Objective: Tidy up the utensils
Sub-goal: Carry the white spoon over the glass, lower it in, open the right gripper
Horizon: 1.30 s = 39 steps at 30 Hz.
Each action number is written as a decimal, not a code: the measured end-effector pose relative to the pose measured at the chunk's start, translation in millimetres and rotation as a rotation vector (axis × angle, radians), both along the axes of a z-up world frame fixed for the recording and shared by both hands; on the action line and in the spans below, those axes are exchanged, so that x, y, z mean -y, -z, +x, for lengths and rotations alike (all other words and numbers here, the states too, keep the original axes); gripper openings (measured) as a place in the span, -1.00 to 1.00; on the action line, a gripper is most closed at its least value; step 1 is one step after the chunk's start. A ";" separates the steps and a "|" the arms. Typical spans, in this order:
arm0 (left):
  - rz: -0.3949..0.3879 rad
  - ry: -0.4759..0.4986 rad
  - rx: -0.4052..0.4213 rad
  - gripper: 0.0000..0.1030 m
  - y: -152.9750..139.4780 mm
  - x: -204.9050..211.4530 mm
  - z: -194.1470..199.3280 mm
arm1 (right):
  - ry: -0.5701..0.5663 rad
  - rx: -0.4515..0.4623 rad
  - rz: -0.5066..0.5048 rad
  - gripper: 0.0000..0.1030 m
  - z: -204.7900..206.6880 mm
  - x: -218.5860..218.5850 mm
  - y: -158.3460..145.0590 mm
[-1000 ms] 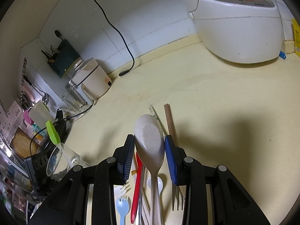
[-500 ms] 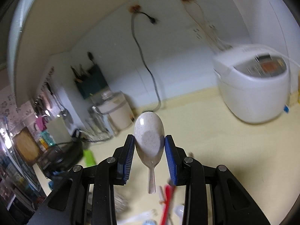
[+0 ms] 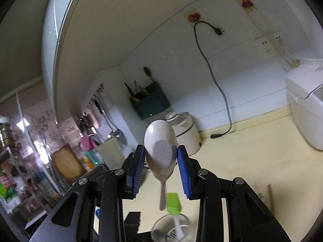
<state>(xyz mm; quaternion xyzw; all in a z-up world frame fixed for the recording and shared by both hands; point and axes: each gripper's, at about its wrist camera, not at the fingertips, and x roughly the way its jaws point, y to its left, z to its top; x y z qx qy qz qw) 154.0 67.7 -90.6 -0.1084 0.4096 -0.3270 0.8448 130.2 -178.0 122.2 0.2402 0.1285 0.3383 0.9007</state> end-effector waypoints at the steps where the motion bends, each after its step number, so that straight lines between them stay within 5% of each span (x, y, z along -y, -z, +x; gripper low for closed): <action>1: 0.000 0.000 0.000 0.73 0.0 -0.1 0.0 | -0.010 -0.001 -0.006 -0.35 -0.2 -2.9 3.8; 10: 0.000 0.000 0.000 0.73 0.0 0.1 0.1 | -0.050 -0.070 -0.061 -0.35 10.6 -19.7 36.8; 21: -0.001 0.000 0.000 0.73 0.1 -0.3 0.2 | -0.064 -0.023 -0.188 -0.35 -3.9 -33.5 35.0; 39: -0.002 0.000 0.000 0.74 0.2 -0.3 0.2 | -0.143 -0.077 -0.408 -0.35 2.0 -70.7 55.4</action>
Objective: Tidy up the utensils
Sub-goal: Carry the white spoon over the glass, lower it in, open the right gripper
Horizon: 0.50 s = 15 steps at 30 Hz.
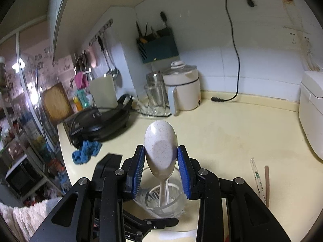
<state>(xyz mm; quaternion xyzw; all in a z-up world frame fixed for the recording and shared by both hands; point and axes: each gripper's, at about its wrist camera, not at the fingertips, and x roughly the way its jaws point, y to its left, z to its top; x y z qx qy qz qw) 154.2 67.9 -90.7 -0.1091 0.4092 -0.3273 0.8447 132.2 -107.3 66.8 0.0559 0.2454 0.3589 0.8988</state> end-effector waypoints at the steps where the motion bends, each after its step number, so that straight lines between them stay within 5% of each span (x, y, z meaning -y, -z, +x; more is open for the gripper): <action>1: 0.000 0.000 0.000 0.74 0.0 0.0 0.0 | -0.007 -0.005 -0.013 -0.35 0.4 -2.3 1.8; 15: 0.000 0.000 0.000 0.74 0.2 -0.4 0.2 | -0.025 -0.045 -0.097 -0.34 5.0 -24.5 20.8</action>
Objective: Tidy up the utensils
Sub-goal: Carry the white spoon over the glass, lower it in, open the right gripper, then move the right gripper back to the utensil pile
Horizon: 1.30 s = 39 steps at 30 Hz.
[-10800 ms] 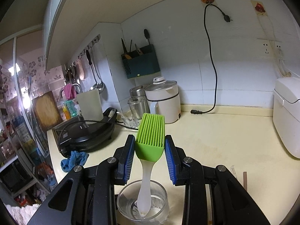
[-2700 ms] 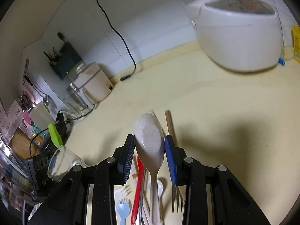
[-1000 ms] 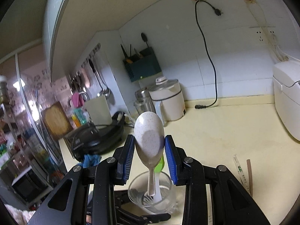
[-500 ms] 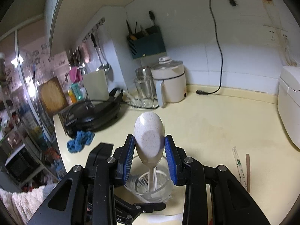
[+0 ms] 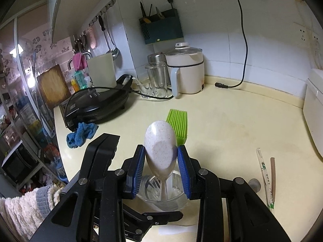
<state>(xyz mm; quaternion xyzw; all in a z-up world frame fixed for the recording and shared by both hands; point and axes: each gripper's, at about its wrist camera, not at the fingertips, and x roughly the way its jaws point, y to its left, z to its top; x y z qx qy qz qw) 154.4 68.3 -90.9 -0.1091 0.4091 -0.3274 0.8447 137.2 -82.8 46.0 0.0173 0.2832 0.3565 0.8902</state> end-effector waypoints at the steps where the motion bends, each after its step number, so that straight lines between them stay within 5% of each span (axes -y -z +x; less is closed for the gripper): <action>1: 0.000 0.000 0.000 0.74 0.0 0.0 0.0 | 0.000 0.003 -0.005 -0.34 -0.5 -1.7 0.0; 17: -0.001 0.000 0.000 0.74 0.1 -0.9 0.2 | -0.052 -0.004 0.090 -0.22 -6.0 -4.5 -5.3; 39: -0.002 0.000 0.000 0.74 0.2 -1.1 0.4 | 0.257 0.116 0.363 -0.22 -19.6 120.7 -49.9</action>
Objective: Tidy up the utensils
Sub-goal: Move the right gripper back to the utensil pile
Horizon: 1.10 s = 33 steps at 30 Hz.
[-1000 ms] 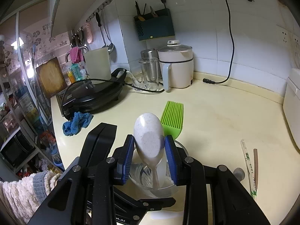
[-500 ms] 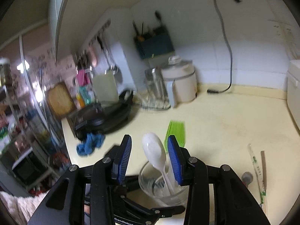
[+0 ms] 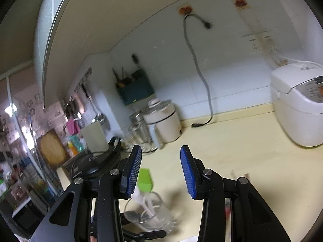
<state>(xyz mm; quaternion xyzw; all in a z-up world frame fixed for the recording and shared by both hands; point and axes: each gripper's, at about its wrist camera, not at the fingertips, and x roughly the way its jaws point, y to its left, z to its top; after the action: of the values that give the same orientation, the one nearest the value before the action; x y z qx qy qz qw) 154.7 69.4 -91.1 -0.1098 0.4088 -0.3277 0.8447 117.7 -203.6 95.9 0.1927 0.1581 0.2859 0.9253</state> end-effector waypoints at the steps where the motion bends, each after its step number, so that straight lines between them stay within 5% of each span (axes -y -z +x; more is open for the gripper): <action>1: 0.000 0.000 0.000 0.74 0.0 0.1 0.0 | 0.016 0.002 0.003 -0.22 -1.1 6.7 0.1; 7: 0.000 0.000 0.000 0.74 0.1 0.1 0.0 | 0.146 -0.099 -0.013 -0.22 3.5 50.1 24.2; 13: 0.000 0.000 0.000 0.74 0.1 0.0 0.1 | 0.155 -0.225 -0.050 -0.22 9.0 68.4 70.7; 18: -0.001 0.000 0.000 0.74 0.1 -0.1 0.1 | 0.138 -0.327 -0.091 -0.22 16.5 61.4 98.1; 33: -0.001 0.000 0.000 0.74 0.0 -0.1 0.2 | 0.134 -0.428 -0.261 -0.22 29.8 26.6 124.3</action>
<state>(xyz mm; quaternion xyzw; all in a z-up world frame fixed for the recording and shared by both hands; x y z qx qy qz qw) 154.9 69.4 -91.1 -0.1103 0.4084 -0.3278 0.8447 147.5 -230.1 -28.4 0.1375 0.3727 0.1540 0.9047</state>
